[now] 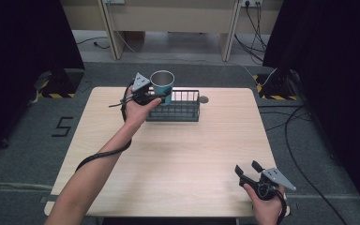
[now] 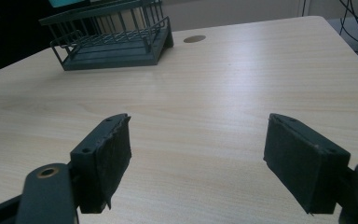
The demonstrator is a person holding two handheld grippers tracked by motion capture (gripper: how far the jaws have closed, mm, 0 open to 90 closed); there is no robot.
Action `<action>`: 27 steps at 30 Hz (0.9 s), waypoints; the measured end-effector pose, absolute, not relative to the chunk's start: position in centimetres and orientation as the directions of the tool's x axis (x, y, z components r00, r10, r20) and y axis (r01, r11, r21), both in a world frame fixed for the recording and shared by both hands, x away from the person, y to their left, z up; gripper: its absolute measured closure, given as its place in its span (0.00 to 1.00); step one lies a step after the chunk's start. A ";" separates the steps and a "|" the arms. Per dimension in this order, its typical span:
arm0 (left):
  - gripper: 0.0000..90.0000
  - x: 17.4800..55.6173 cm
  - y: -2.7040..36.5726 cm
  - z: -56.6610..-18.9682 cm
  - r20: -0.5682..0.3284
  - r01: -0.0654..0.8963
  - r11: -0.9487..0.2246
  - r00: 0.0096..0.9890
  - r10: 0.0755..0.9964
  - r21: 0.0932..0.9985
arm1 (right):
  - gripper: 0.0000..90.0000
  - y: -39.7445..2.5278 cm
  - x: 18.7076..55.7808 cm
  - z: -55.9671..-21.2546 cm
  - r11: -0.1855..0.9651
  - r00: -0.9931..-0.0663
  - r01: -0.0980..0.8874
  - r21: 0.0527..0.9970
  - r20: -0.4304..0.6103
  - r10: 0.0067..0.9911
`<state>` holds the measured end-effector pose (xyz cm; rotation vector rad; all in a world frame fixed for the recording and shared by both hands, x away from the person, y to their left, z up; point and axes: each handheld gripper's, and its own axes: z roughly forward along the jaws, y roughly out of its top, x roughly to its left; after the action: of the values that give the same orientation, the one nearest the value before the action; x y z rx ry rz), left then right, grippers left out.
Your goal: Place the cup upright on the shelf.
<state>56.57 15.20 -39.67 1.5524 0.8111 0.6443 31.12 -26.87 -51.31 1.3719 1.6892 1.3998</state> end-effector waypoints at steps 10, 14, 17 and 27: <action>0.15 58.5 14.9 -40.8 -0.084 0.183 -0.025 0.562 0.823 0.983 | 0.26 -26.8 31.1 -51.3 -0.061 -0.332 0.356 0.933 0.187 0.925; 0.15 58.9 14.7 -41.4 -0.086 0.197 -0.029 0.551 0.830 0.980 | 0.26 -26.9 31.1 -51.3 -0.065 -0.332 0.357 0.932 0.192 0.924; 0.15 59.1 14.4 -41.9 -0.088 0.207 -0.032 0.546 0.833 0.978 | 0.26 -26.9 31.1 -51.3 -0.064 -0.333 0.356 0.932 0.190 0.923; 0.15 59.6 13.5 -43.2 -0.082 0.244 -0.062 0.537 0.840 0.968 | 0.26 -26.9 31.1 -51.3 -0.069 -0.332 0.357 0.932 0.195 0.923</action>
<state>59.62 13.48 -43.20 1.6001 0.9440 0.6322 31.10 -26.91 -51.31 1.3757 1.6881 1.4091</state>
